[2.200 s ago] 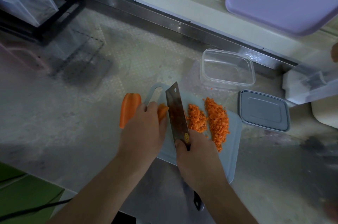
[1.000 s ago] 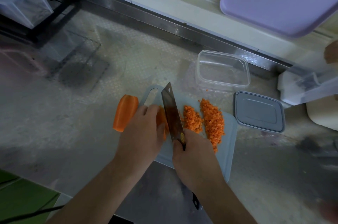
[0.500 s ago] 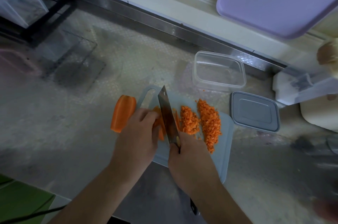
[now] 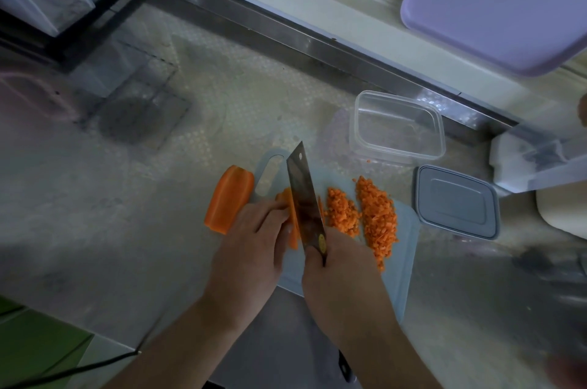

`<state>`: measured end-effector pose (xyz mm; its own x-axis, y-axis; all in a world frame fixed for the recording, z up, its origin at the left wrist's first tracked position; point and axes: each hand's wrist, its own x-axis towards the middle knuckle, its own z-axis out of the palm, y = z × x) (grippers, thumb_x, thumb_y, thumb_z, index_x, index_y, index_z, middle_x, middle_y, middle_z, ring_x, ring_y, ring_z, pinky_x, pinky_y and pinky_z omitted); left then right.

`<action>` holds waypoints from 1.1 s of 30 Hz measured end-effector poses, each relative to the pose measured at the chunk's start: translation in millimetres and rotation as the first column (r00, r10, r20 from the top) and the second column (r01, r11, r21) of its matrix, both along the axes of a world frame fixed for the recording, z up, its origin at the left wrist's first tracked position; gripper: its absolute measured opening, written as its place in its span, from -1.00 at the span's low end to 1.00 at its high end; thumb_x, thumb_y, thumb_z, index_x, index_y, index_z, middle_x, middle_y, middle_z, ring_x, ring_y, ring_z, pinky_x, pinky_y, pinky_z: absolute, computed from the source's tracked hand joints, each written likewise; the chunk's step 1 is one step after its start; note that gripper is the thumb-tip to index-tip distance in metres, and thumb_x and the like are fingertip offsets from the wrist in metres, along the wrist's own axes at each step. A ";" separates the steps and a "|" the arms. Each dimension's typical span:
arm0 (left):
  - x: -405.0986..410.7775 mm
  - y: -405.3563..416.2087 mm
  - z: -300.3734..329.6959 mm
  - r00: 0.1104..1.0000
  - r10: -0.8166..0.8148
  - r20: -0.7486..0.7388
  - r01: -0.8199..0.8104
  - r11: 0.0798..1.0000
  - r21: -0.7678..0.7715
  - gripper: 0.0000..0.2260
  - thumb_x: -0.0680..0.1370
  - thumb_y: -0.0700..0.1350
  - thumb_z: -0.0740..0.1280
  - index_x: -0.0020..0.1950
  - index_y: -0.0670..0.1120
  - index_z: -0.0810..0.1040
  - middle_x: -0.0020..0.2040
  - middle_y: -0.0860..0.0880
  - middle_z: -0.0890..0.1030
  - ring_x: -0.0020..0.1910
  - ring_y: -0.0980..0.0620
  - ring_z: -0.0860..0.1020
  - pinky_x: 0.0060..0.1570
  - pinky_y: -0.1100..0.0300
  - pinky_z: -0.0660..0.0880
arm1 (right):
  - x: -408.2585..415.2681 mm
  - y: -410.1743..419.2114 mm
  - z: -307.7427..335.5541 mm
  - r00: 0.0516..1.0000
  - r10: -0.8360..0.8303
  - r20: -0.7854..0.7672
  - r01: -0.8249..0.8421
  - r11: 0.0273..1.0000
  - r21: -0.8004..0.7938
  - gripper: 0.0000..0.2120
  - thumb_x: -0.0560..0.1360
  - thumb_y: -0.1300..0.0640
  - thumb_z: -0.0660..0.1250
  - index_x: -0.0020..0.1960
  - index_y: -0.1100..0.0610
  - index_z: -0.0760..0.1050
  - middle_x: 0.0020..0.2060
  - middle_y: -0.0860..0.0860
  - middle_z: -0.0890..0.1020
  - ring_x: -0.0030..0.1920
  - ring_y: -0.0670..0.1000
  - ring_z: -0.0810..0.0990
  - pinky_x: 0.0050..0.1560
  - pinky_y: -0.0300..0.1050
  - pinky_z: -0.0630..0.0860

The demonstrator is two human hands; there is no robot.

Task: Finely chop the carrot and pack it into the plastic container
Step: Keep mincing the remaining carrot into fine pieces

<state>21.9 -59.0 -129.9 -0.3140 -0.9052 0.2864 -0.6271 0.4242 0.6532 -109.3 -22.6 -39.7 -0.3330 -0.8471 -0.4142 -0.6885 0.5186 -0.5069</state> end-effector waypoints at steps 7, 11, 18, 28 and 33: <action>-1.0 0.3 -4.6 1.000 0.018 -0.023 -0.019 0.998 -0.056 -0.79 0.66 -0.14 0.32 0.22 -0.19 0.67 0.18 -0.06 0.63 0.20 0.04 0.55 0.30 0.21 0.47 | 12.3 -7.5 -4.9 0.997 0.033 -0.073 -0.028 0.997 0.073 -0.87 0.59 0.07 0.16 -0.13 -0.02 0.40 -0.21 -0.08 0.55 -0.18 -0.02 0.54 -0.20 -0.13 0.45; -1.3 -1.1 -4.6 0.999 0.017 -0.032 -0.019 0.998 -0.056 -0.77 0.66 -0.13 0.32 0.23 -0.20 0.66 0.19 -0.04 0.61 0.21 0.04 0.55 0.30 0.16 0.49 | 17.0 -2.4 -8.0 0.999 -0.002 -0.053 0.002 1.000 0.004 -0.84 0.62 0.01 0.15 0.03 -0.04 0.50 -0.21 -0.07 0.59 -0.17 -0.02 0.58 -0.12 -0.02 0.57; 1.2 -0.2 -4.5 1.000 0.019 -0.007 -0.019 0.999 -0.046 -0.81 0.65 -0.12 0.38 0.21 -0.16 0.65 0.18 -0.04 0.62 0.20 0.04 0.57 0.25 0.08 0.56 | 7.0 4.8 2.8 0.997 -0.052 -0.048 0.050 0.997 -0.056 -0.73 0.64 0.04 0.19 -0.24 -0.06 0.30 -0.39 -0.07 0.48 -0.36 -0.05 0.48 -0.37 -0.19 0.30; -0.2 -0.4 -4.7 0.999 0.033 -0.002 -0.033 0.998 -0.055 -0.81 0.63 -0.16 0.40 0.19 -0.19 0.67 0.16 -0.07 0.64 0.19 0.03 0.56 0.29 0.14 0.52 | 10.8 -7.3 -1.3 0.999 -0.014 -0.047 0.019 0.995 0.096 -0.85 0.59 0.09 0.18 -0.16 -0.03 0.35 -0.24 -0.07 0.52 -0.18 -0.01 0.53 -0.23 -0.12 0.42; 0.0 -0.8 -5.0 0.999 0.024 -0.023 -0.025 0.999 -0.039 -0.79 0.65 -0.12 0.36 0.20 -0.19 0.67 0.16 -0.06 0.64 0.21 0.05 0.55 0.33 0.21 0.47 | 16.4 -17.5 -1.8 1.000 -0.018 -0.015 0.018 1.000 0.000 -0.87 0.62 0.01 0.19 -0.06 -0.05 0.48 -0.23 -0.08 0.58 -0.17 -0.03 0.58 -0.11 -0.04 0.56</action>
<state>21.9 -59.9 -134.9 -0.2847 -0.9007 0.3282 -0.6233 0.4341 0.6505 -92.9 -40.1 -41.6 -0.3545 -0.8408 -0.4092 -0.6867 0.5311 -0.4964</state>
